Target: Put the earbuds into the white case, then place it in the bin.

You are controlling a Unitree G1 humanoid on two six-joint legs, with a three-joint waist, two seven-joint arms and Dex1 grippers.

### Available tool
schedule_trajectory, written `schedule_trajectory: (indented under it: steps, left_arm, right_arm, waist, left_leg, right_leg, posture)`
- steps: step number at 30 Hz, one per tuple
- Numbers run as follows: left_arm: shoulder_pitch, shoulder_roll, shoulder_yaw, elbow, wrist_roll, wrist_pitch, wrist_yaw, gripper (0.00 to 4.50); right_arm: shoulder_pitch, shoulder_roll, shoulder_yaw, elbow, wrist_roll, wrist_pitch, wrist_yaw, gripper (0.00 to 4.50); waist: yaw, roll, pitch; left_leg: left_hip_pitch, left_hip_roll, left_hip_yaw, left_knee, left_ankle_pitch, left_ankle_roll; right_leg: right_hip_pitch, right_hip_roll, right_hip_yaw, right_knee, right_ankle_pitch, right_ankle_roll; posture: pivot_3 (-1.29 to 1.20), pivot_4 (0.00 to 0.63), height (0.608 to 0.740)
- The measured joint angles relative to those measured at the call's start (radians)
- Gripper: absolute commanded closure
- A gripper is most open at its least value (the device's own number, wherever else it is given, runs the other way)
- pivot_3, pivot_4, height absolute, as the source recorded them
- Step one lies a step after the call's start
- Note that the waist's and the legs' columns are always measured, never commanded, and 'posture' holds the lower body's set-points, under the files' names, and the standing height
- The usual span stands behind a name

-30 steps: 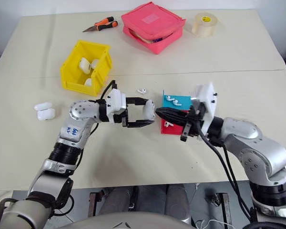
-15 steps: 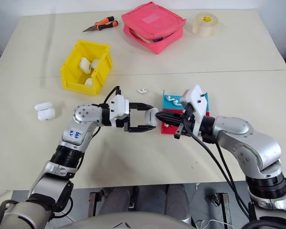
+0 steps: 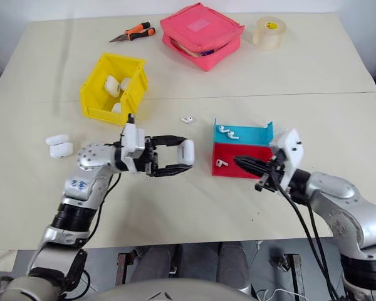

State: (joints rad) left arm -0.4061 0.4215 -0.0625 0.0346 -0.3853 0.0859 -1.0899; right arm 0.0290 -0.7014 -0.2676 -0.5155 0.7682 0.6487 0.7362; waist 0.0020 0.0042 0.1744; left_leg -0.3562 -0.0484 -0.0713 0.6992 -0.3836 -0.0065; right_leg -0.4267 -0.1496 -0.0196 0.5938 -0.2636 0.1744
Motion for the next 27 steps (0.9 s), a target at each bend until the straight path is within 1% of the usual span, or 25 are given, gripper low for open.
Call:
schedule_trajectory:
  steps: [1, 4, 6, 7, 10, 11, 13, 16, 18, 20, 23, 25, 27]
  left_arm:
    - [0.016, 0.012, 0.014, -0.010, -0.001, 0.006, 0.013, 1.63]
    - [0.080, 0.074, 0.082, -0.045, 0.000, 0.041, 0.081, 1.63]
    - [0.118, 0.088, 0.136, -0.072, -0.004, 0.060, 0.132, 1.63]
    - [0.143, 0.095, 0.187, -0.085, -0.010, 0.078, 0.178, 1.63]
    - [0.171, 0.099, 0.280, -0.112, -0.021, 0.114, 0.284, 1.63]
    - [0.179, 0.097, 0.308, -0.116, -0.021, 0.124, 0.326, 1.63]
    - [0.190, 0.088, 0.359, -0.122, -0.020, 0.155, 0.422, 1.63]
    - [0.187, 0.053, 0.406, -0.149, -0.022, 0.219, 0.560, 1.63]
    - [0.153, 0.017, 0.438, -0.149, -0.036, 0.282, 0.660, 1.63]
    - [0.071, -0.004, 0.457, -0.142, -0.055, 0.364, 0.761, 1.63]
    - [-0.092, 0.013, 0.447, -0.085, -0.053, 0.449, 0.832, 1.63]
    - [-0.205, 0.026, 0.423, -0.001, -0.038, 0.466, 0.839, 1.63]
    - [-0.308, 0.046, 0.364, 0.125, 0.000, 0.445, 0.807, 1.63]
  right_arm:
    - [0.021, 0.015, -0.023, -0.009, 0.000, -0.031, 0.014, 3.30]
    - [0.081, 0.076, -0.092, -0.052, 0.000, -0.163, 0.058, 2.28]
    - [0.104, 0.086, -0.100, -0.073, -0.025, -0.231, 0.074, 1.65]
    - [0.121, 0.091, -0.101, -0.082, -0.049, -0.281, 0.088, 1.31]
    - [0.134, 0.122, -0.094, -0.083, -0.120, -0.380, 0.094, 0.28]
    - [0.135, 0.133, -0.083, -0.083, -0.147, -0.417, 0.094, 0.03]
    - [0.136, 0.151, -0.054, -0.079, -0.198, -0.479, 0.094, 0.03]
    - [0.135, 0.166, -0.013, -0.077, -0.222, -0.509, 0.092, 0.03]
    - [0.136, 0.161, 0.011, -0.073, -0.243, -0.527, 0.104, 0.03]
    - [0.136, 0.147, 0.039, -0.071, -0.264, -0.540, 0.124, 0.03]
    - [0.110, 0.136, 0.066, -0.061, -0.271, -0.536, 0.127, 0.03]
    - [0.088, 0.133, 0.072, -0.057, -0.271, -0.534, 0.126, 0.03]
    - [0.069, 0.127, 0.087, -0.041, -0.277, -0.533, 0.125, 0.03]
  waist:
    - [0.000, 0.000, 0.000]
    - [0.000, 0.000, 0.000]
    - [-0.001, 0.000, 0.000]
    - [-0.001, 0.000, 0.000]
    - [0.000, 0.000, 0.000]
    - [0.001, 0.000, 0.000]
    - [0.003, 0.000, 0.000]
    - [0.004, 0.000, 0.000]
    - [0.007, 0.000, 0.000]
    - [0.015, -0.001, 0.000]
    - [0.022, -0.002, 0.000]
    - [0.022, -0.002, -0.001]
    - [0.020, -0.002, -0.001]
  left_leg:
    - [0.000, 0.000, 0.000, 0.000, 0.000, 0.000]
    - [0.001, 0.001, 0.000, 0.000, 0.000, 0.000]
    - [0.001, 0.001, -0.001, -0.001, 0.000, 0.000]
    - [0.001, 0.001, -0.001, -0.001, 0.000, 0.000]
    - [0.002, 0.001, -0.001, -0.001, 0.000, 0.000]
    - [0.002, 0.001, -0.001, -0.001, 0.000, 0.000]
    - [0.002, 0.000, -0.001, -0.001, 0.000, 0.000]
    - [0.002, 0.000, -0.002, 0.000, 0.000, 0.000]
    - [0.002, 0.000, -0.002, 0.000, 0.000, 0.000]
    - [0.002, 0.000, -0.002, 0.000, 0.000, 0.000]
    - [0.002, -0.001, -0.001, 0.001, 0.000, 0.000]
    - [0.002, -0.001, 0.000, 0.001, 0.000, 0.000]
    - [0.002, -0.002, 0.001, 0.000, 0.000, 0.000]
  right_leg:
    - [0.000, 0.000, 0.000, 0.000, 0.000, 0.000]
    - [0.000, 0.000, 0.000, 0.000, 0.000, 0.000]
    - [0.000, 0.000, 0.001, 0.001, 0.000, 0.000]
    - [0.000, 0.000, 0.001, 0.001, 0.000, 0.000]
    - [0.000, 0.000, 0.002, 0.001, 0.000, 0.000]
    - [0.000, 0.000, 0.002, 0.001, 0.000, 0.000]
    - [0.000, 0.000, 0.002, 0.001, 0.000, 0.000]
    - [0.000, 0.000, 0.002, 0.001, 0.000, 0.000]
    - [0.000, 0.000, 0.002, 0.002, 0.000, 0.000]
    - [0.000, 0.000, 0.002, 0.002, 0.000, 0.000]
    - [0.001, 0.000, 0.002, 0.003, 0.000, 0.000]
    - [0.001, 0.000, 0.002, 0.002, 0.000, 0.000]
    - [0.001, 0.000, 0.002, 0.002, 0.000, 0.000]
  posture:
    - [0.00, 0.150, 0.740]
    - [0.00, 0.150, 0.740]
    - [0.00, 0.150, 0.740]
    - [0.00, 0.150, 0.740]
    - [0.00, 0.150, 0.740]
    - [0.00, 0.150, 0.740]
    - [0.00, 0.150, 0.740]
    - [0.00, 0.150, 0.740]
    - [0.00, 0.150, 0.740]
    - [0.00, 0.150, 0.740]
    - [0.00, 0.150, 0.740]
    - [0.00, 0.150, 0.740]
    - [0.00, 0.150, 0.740]
